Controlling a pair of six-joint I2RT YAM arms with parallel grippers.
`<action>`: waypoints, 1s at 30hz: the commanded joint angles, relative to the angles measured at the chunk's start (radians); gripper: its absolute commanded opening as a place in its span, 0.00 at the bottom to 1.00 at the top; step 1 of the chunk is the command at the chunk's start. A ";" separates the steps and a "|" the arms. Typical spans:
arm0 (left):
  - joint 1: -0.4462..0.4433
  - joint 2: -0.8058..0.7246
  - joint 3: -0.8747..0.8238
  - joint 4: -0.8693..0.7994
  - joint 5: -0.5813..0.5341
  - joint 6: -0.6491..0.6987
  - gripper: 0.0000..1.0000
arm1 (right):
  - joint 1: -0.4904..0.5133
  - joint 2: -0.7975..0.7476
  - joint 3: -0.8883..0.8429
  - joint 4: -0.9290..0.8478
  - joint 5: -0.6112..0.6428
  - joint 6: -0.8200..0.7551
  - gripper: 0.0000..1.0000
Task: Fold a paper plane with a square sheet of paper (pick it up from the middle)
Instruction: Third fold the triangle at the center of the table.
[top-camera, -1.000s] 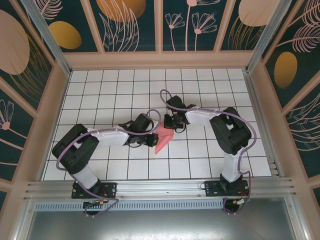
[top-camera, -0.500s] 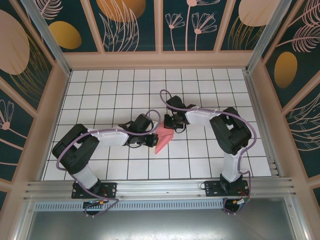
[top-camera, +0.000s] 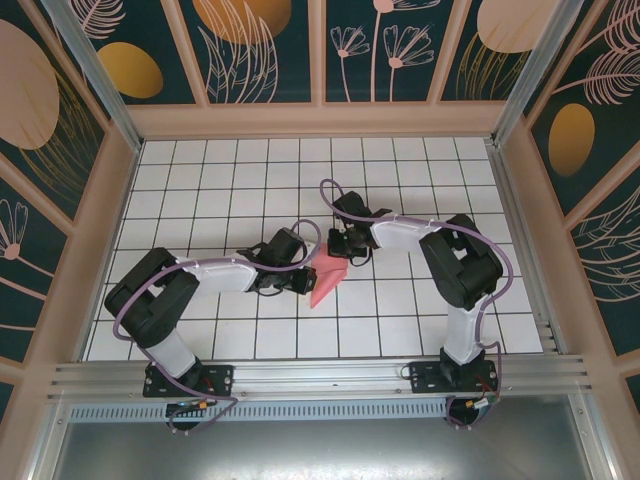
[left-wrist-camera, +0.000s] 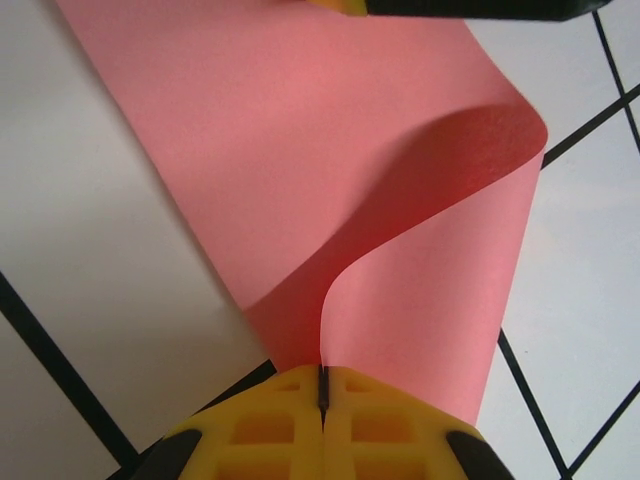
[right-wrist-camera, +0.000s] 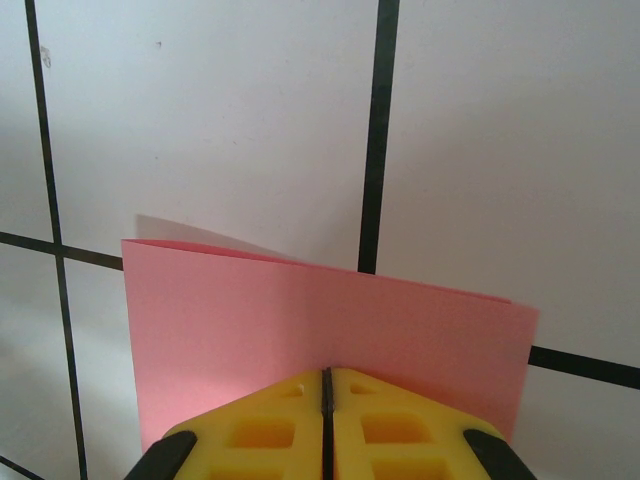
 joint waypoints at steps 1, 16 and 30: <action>0.005 0.028 0.001 0.003 -0.006 0.006 0.00 | 0.015 0.055 -0.015 -0.038 0.033 0.017 0.11; 0.006 0.024 -0.019 0.023 0.003 -0.012 0.00 | 0.002 -0.053 0.011 -0.010 0.013 0.058 0.17; 0.006 0.027 -0.029 0.054 0.025 -0.029 0.00 | 0.028 -0.618 -0.540 0.487 -0.058 0.376 0.16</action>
